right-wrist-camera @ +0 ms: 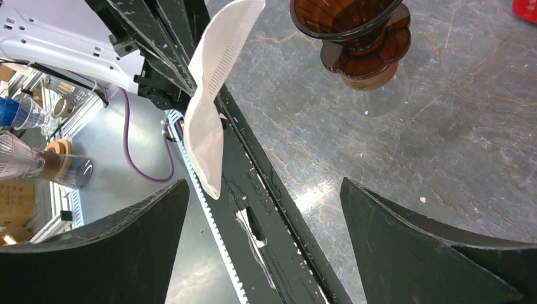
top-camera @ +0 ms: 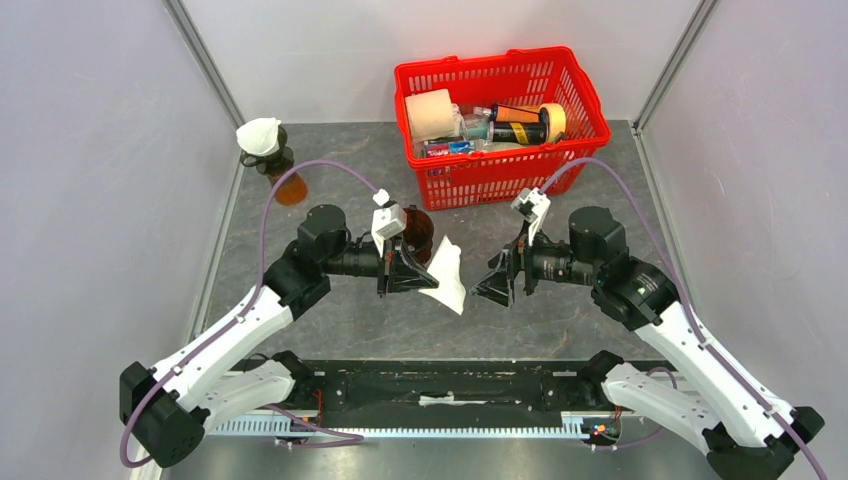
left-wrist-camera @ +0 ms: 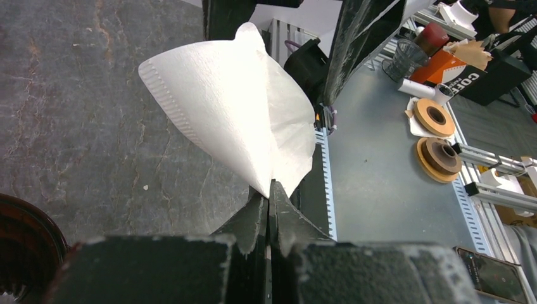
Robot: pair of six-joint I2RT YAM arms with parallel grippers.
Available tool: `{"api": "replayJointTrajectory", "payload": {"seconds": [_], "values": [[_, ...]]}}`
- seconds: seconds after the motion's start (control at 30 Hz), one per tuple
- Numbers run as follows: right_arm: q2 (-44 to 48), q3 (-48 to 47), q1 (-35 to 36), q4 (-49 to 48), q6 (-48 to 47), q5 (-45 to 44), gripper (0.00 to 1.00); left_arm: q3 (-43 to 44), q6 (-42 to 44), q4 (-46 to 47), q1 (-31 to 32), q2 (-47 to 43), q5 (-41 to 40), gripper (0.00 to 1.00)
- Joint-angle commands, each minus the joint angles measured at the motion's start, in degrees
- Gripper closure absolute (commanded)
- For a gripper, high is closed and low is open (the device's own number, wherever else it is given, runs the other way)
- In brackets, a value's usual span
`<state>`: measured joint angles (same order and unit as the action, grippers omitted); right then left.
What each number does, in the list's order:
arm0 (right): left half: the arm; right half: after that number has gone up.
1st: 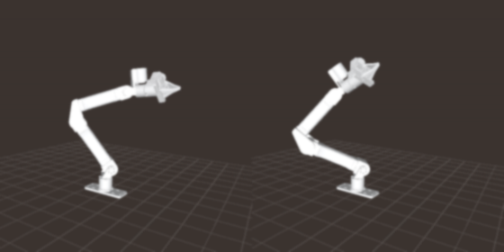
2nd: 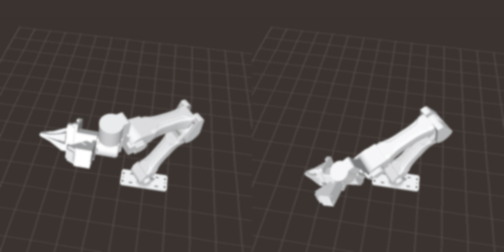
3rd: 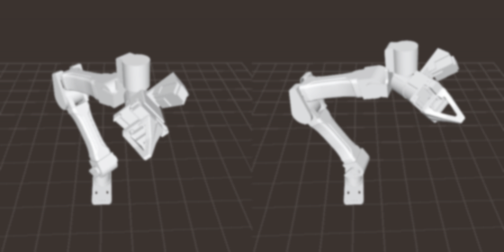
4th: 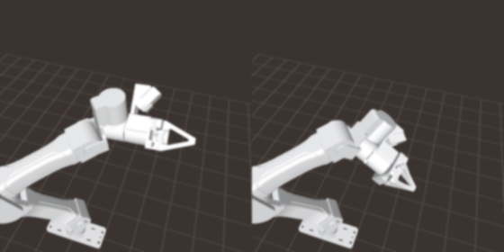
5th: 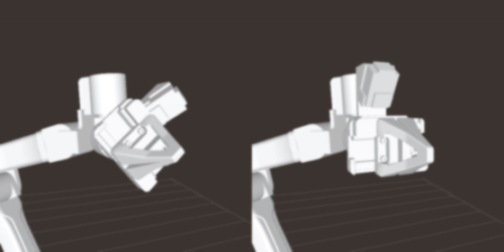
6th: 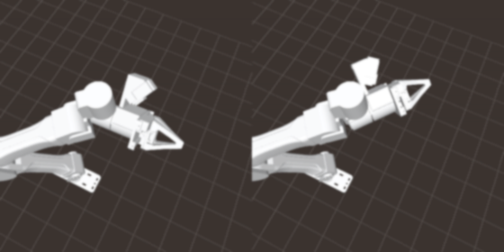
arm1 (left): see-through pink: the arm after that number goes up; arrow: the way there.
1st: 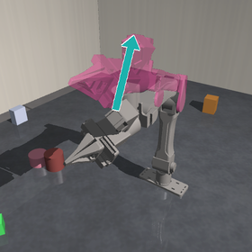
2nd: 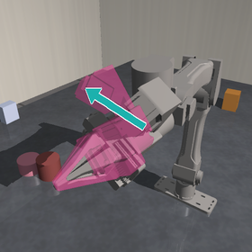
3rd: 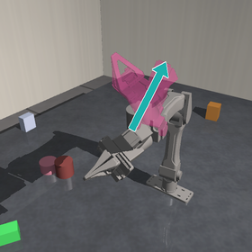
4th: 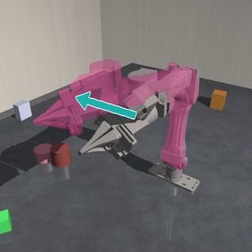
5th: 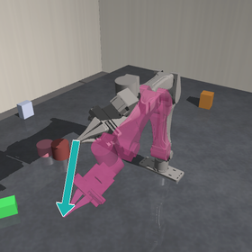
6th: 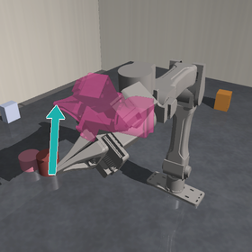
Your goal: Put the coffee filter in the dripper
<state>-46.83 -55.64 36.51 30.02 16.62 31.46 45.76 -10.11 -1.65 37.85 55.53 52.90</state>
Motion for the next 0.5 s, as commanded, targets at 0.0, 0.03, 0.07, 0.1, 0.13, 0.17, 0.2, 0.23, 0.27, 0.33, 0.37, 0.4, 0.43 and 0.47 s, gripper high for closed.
{"api": "replayJointTrajectory", "payload": {"seconds": [0.0, 0.03, 0.07, 0.1, 0.13, 0.17, 0.2, 0.23, 0.27, 0.33, 0.37, 0.4, 0.43, 0.47], "values": [[-1.70, 0.77, -0.03, -1.16, -1.06, 1.65, 0.03, 2.67, 1.35, 0.65, -0.14, -0.68, -0.20, 0.98], [-1.98, 0.92, 0.05, -1.19, -1.03, 1.30, 0.03, 2.59, 0.80, 1.06, -0.14, -0.71, -0.45, 0.98], [-2.24, 1.05, 0.08, -1.08, -1.04, 0.92, 0.03, 2.58, 0.33, 1.32, -0.14, -0.63, -0.67, 0.98], [-2.43, 1.14, 0.03, -1.10, -1.18, 0.71, 0.03, 2.58, 0.02, 1.47, -0.13, -0.52, -0.78, 0.98], [-2.59, 1.22, -0.01, -1.10, -1.30, 0.71, 0.03, 2.50, -0.28, 1.47, -0.14, -0.42, -0.83, 0.98], [-2.73, 1.25, 0.00, -1.26, -1.25, 0.75, 0.03, 2.49, -0.64, 1.47, -0.14, -0.30, -0.96, 0.98], [-2.96, 1.23, 0.05, -1.50, -1.21, 1.02, 0.03, 2.56, -0.93, 1.47, -0.14, -0.12, -1.00, 0.98], [-3.11, 1.30, 0.05, -1.94, -1.02, 1.40, 0.03, 2.58, -1.13, 1.47, -0.14, -0.10, -1.11, 0.98], [-3.24, 1.32, 0.04, -2.42, -0.76, 2.06, 0.03, 2.52, -1.29, 1.45, -0.14, 0.07, -1.17, 0.98], [-3.34, 1.32, 0.00, -3.24, -0.43, 3.65, 0.03, 2.49, -1.66, 1.41, -0.14, 0.25, -1.63, 0.98], [-3.31, 1.45, 0.05, -3.61, -0.30, 4.44, 0.03, 2.49, -1.74, 2.93, -0.14, 0.32, -1.74, 0.98], [-3.26, 1.49, 0.07, -3.80, -0.29, 4.74, 0.03, 2.45, -1.84, 3.03, -0.14, 0.39, -1.88, 0.98], [-3.26, 1.66, 0.05, -3.93, -0.18, 4.56, 0.03, 2.49, -2.06, 3.21, -0.07, 0.48, -1.83, 0.98], [-3.22, 1.83, 0.06, -4.21, -0.05, 3.97, 0.03, 2.58, -2.26, 3.31, -0.14, 0.62, -1.74, 0.98]]}}
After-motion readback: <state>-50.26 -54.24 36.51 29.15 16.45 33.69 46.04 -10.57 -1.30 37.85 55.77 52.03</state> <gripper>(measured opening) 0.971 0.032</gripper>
